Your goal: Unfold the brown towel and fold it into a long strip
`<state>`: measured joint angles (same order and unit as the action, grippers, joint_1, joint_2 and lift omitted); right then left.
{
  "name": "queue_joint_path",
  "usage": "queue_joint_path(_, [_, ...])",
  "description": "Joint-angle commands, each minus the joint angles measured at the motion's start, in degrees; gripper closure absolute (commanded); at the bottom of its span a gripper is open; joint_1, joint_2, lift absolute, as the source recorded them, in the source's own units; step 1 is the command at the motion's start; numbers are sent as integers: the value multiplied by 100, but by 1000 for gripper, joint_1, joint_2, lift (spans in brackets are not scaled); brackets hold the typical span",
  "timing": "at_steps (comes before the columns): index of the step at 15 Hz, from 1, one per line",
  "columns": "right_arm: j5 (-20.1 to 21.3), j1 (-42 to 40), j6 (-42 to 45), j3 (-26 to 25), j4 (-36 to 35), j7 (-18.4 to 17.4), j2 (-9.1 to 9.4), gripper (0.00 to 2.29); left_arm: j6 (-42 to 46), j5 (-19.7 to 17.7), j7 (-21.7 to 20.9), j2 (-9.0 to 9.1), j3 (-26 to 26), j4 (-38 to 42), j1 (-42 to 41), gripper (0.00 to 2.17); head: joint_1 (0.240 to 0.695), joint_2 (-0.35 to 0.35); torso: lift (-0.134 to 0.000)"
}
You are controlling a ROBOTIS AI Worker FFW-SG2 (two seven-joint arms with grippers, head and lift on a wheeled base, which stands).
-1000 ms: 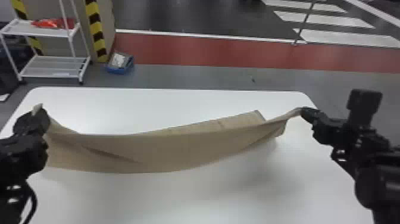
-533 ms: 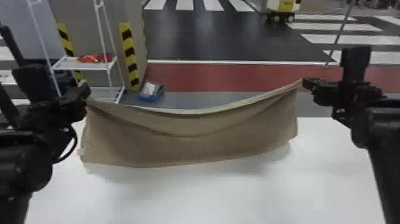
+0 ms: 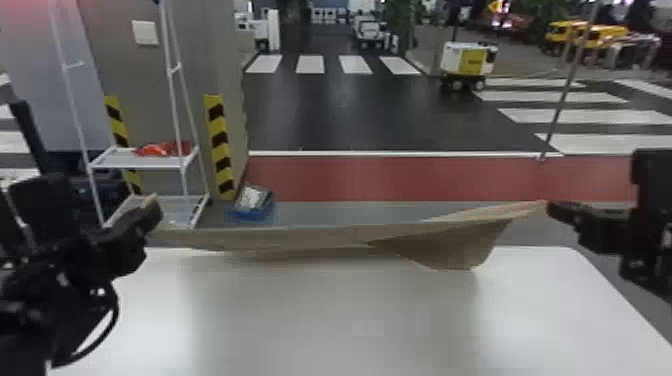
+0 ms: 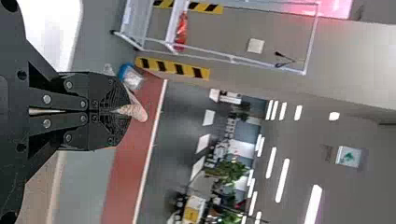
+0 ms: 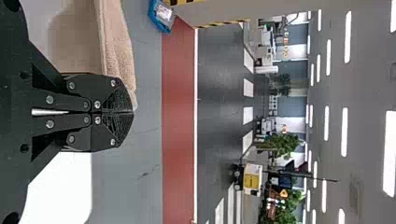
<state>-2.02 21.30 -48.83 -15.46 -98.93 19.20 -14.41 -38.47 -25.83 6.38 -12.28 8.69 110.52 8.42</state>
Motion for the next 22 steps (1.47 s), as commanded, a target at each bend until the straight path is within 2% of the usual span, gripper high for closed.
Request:
queue_joint_path(1, [-326, -1234, 70, -598, -751, 172, -44, 1298, -104, 70, 30, 191, -78, 418, -939, 1463, 498, -64, -113])
queue_joint_path(3, [-449, -1937, 316, -853, -821, 445, -62, 1298, 36, 395, 30, 420, -245, 321, -1396, 1463, 576, -94, -113])
queue_joint_path(4, [-537, -2271, 404, -1064, -962, 629, -62, 1298, 300, 562, 65, 507, -307, 268, -1660, 1463, 651, -124, -113])
queue_joint_path(5, [-572, -2517, 404, -1249, -1094, 770, -62, 1298, 511, 562, 74, 516, -298, 286, -1941, 1463, 689, -139, -113])
queue_joint_path(8, [-748, -3018, 316, -1934, -1322, 1464, -27, 1298, 968, 597, 452, 516, -157, 655, -2574, 1463, 695, -167, -113])
queue_joint_path(10, [-976, -3378, 281, -2294, -1577, 1640, -18, 1298, 1038, 597, 654, 516, 1, 1332, -3171, 1463, 695, -174, -113])
queue_joint_path(14, [-862, -3352, 123, -2198, -1647, 1693, -53, 1295, 757, 931, 970, 578, -201, 2202, -3576, 1463, 695, -202, -113])
queue_joint_path(17, [-563, -3176, 141, -1837, -1551, 1710, -9, 1274, 704, 975, 926, 578, -368, 2123, -3558, 1463, 695, -209, -113])
queue_joint_path(19, [-783, -3159, 211, -1829, -1463, 2519, 61, 387, 704, 975, 874, 578, -368, 1929, -3435, 1463, 695, -200, -113])
queue_joint_path(22, [-792, -3572, 352, -1785, -1920, 2985, 404, 63, 704, 975, 795, 569, -324, 1560, -3154, 1463, 695, -152, -113])
